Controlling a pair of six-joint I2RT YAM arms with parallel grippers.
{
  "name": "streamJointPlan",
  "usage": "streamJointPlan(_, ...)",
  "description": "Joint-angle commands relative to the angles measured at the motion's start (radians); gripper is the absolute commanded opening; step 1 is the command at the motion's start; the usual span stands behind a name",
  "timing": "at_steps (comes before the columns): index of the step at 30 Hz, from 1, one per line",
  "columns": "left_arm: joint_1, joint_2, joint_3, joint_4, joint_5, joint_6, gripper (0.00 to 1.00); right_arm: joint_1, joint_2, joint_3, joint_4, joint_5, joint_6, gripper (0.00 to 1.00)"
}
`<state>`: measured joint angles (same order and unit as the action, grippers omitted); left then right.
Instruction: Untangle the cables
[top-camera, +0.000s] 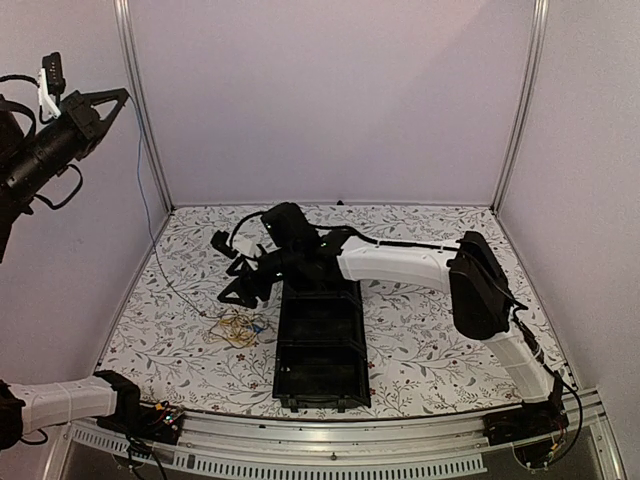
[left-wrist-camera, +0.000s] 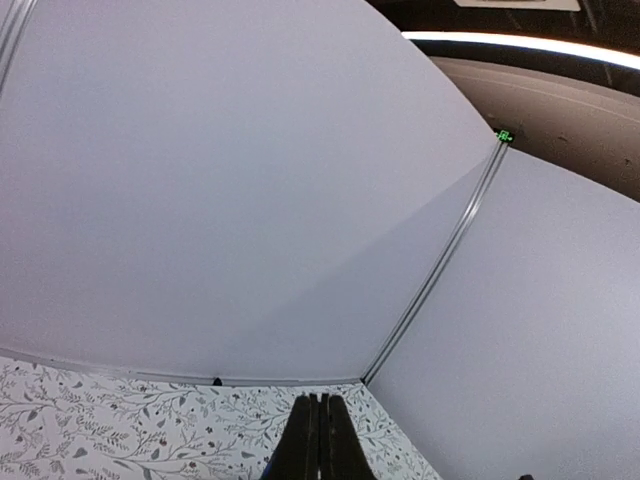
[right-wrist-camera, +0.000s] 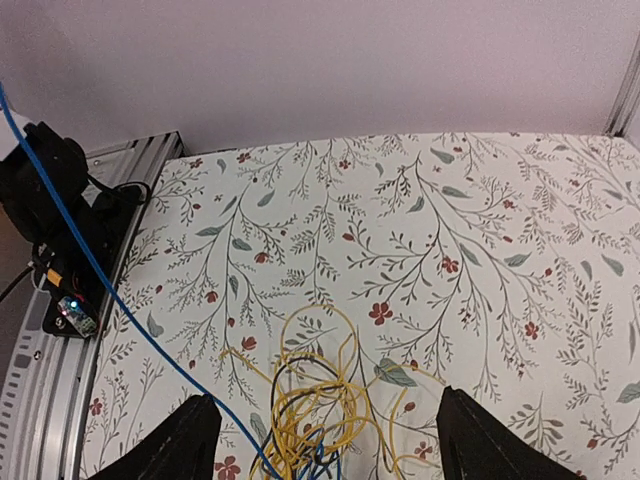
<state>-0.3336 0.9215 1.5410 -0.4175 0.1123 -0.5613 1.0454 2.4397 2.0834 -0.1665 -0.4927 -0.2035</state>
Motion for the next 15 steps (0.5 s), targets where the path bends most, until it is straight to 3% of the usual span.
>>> streamJointPlan(1, -0.010, -0.016, -0.095, 0.021, 0.094, -0.008, 0.00, -0.008, -0.105, 0.061, -0.045, 0.045, -0.057, 0.79)
streamJointPlan(7, -0.010, -0.026, -0.158, 0.034, 0.148, -0.028, 0.00, -0.010, -0.086, 0.184, -0.065, -0.038, -0.035, 0.82)
streamJointPlan(15, -0.009, -0.020, -0.167, 0.057, 0.154, -0.028, 0.00, -0.008, -0.059, 0.231, -0.068, -0.461, 0.113, 0.84)
